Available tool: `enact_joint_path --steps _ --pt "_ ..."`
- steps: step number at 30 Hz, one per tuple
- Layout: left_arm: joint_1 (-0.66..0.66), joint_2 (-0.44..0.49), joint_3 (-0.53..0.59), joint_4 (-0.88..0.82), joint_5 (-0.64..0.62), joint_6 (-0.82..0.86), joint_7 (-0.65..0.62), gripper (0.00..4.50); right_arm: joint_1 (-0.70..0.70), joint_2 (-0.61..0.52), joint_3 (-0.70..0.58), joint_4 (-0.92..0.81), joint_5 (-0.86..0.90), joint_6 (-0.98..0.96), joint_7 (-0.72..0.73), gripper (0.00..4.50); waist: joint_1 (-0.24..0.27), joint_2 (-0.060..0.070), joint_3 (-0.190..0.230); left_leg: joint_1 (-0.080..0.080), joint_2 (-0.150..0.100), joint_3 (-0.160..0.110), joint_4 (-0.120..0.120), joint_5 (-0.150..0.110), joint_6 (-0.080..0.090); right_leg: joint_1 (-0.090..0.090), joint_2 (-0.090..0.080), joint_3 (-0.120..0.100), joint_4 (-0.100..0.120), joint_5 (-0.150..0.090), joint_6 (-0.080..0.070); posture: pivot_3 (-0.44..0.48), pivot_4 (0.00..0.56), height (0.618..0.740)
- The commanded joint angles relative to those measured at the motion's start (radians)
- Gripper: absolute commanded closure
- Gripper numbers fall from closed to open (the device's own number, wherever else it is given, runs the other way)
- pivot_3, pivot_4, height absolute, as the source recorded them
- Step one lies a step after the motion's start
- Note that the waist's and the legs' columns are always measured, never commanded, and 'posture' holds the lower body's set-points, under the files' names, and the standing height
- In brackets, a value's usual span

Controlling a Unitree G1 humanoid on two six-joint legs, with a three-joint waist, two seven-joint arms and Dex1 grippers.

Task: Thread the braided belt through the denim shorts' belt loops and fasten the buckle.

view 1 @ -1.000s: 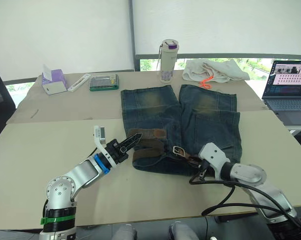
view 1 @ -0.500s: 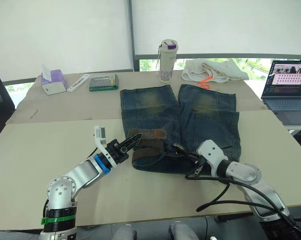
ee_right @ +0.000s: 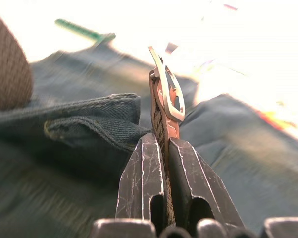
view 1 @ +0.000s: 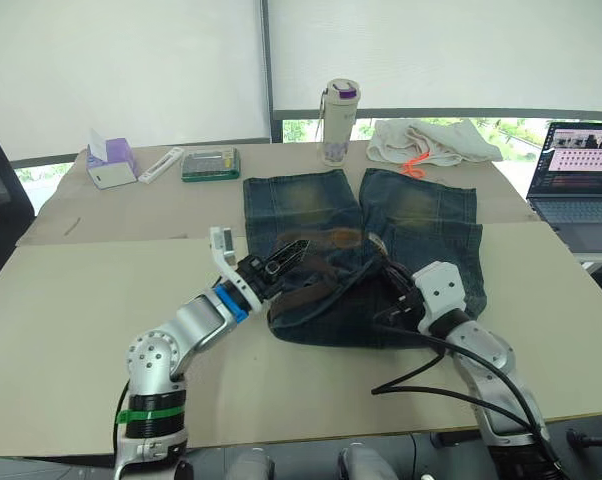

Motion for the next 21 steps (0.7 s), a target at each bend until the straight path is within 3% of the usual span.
enact_joint_path --steps 1,11,21 --pt "-0.031 -0.033 -0.012 0.001 -0.039 -0.040 0.043 4.50 0.009 0.045 -0.011 -0.038 -0.021 -0.099 -0.064 4.46 -0.001 0.000 0.000 0.000 0.000 0.000 0.000 0.000 0.000 0.000 0.000 0.000 0.000 0.000 0.000 0.000 0.150 0.740" --pt "-0.103 -0.130 0.004 0.099 -0.023 -0.130 0.087 4.50 0.039 0.183 -0.017 -0.026 -0.069 -0.190 -0.211 4.46 0.001 0.000 0.000 0.000 -0.001 0.000 0.000 0.000 -0.001 0.000 0.000 0.000 0.000 0.000 0.000 0.000 0.150 0.740" --pt "-0.107 -0.195 0.006 0.124 -0.058 -0.132 0.110 4.50 0.021 0.182 0.009 0.021 -0.149 -0.289 -0.241 4.46 -0.001 0.000 0.000 0.000 -0.001 0.000 0.000 0.001 0.000 0.000 0.000 0.000 -0.001 0.000 0.000 0.000 0.150 0.740"
